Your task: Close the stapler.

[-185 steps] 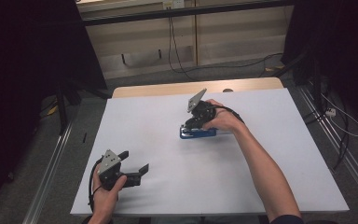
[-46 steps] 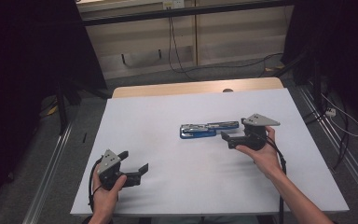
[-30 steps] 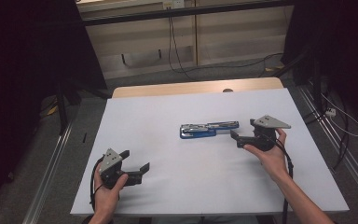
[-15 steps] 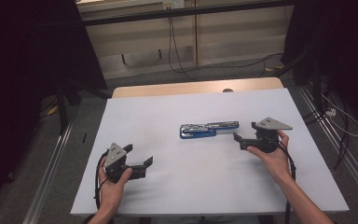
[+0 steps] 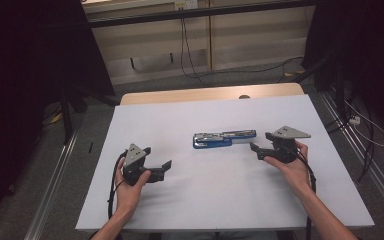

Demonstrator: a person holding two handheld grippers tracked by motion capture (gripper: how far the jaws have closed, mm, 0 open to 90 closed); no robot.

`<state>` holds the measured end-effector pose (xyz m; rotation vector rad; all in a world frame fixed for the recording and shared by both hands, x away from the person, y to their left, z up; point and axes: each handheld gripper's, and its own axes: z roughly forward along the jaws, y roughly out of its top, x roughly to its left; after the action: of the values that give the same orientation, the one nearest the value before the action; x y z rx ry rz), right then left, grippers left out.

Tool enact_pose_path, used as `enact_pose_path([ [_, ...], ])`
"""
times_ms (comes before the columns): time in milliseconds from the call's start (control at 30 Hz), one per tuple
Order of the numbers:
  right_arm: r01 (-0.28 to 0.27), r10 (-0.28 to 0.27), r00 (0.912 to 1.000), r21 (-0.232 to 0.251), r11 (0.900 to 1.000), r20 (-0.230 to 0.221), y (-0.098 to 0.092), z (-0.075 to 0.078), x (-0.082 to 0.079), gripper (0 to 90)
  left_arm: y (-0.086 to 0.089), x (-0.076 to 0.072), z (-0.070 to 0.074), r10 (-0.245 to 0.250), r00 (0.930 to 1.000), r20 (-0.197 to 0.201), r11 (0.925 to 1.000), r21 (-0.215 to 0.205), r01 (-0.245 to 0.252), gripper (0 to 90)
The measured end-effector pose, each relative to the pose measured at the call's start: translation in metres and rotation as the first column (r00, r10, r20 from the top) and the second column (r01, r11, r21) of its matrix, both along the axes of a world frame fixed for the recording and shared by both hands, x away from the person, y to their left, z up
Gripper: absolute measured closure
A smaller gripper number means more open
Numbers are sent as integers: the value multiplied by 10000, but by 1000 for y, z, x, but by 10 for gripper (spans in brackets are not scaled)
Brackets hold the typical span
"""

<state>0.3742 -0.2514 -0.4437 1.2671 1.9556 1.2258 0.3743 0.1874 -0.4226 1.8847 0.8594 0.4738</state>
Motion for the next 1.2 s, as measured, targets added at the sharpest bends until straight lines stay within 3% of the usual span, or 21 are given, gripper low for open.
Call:
enact_pose_path([
  [133, -97, 97, 9999, -18, 10000, -103, 0, 1, 2, 324, -10, 9, 2, -30, 9999, -116, 9999, -163, 28, 78],
  [167, -180, 177, 9994, -98, 9998, -306, -1, 1, 4, 361, -14, 15, 2, -128, 9990, -427, 9993, -349, 113, 78],
  [267, -237, 235, 9989, -58, 9997, -398, -1, 1, 5, 371, -19, 21, -1, -129, 9989, -440, 9997, -234, 118, 78],
  [333, -381, 378, 9981, -51, 9993, -484, -2, 0, 6, 401, -26, 29, -5, -171, 9978, -648, 9997, -200, 158, 78],
  [400, -396, 395, 9979, 1, 9992, -510, -2, -1, 7, 419, -28, 30, -6, -180, 9981, -588, 9998, -75, 176, 78],
  [433, -392, 405, 9978, 262, 9989, -521, -2, -2, 8, 451, -30, 31, -6, -215, 9983, -540, 9998, -16, 215, 78],
  [767, -377, 396, 9973, 321, 9988, -625, -2, -5, 10, 666, -43, 46, -1, -223, 9995, -206, 9995, 204, 227, 78],
  [900, -373, 404, 9976, 565, 9977, -554, -3, -4, 10, 714, -47, 51, 0, -208, 9997, -155, 9998, -2, 208, 78],
  [967, -447, 473, 9982, 669, 9968, -371, -2, -4, 11, 771, -50, 54, 1, -232, 9996, -139, 9996, 171, 234, 78],
  [1200, -454, 477, 9982, 634, 9970, -358, -2, -6, 12, 900, -66, 63, 8, -439, 9990, -98, 9990, -8, 439, 74],
])
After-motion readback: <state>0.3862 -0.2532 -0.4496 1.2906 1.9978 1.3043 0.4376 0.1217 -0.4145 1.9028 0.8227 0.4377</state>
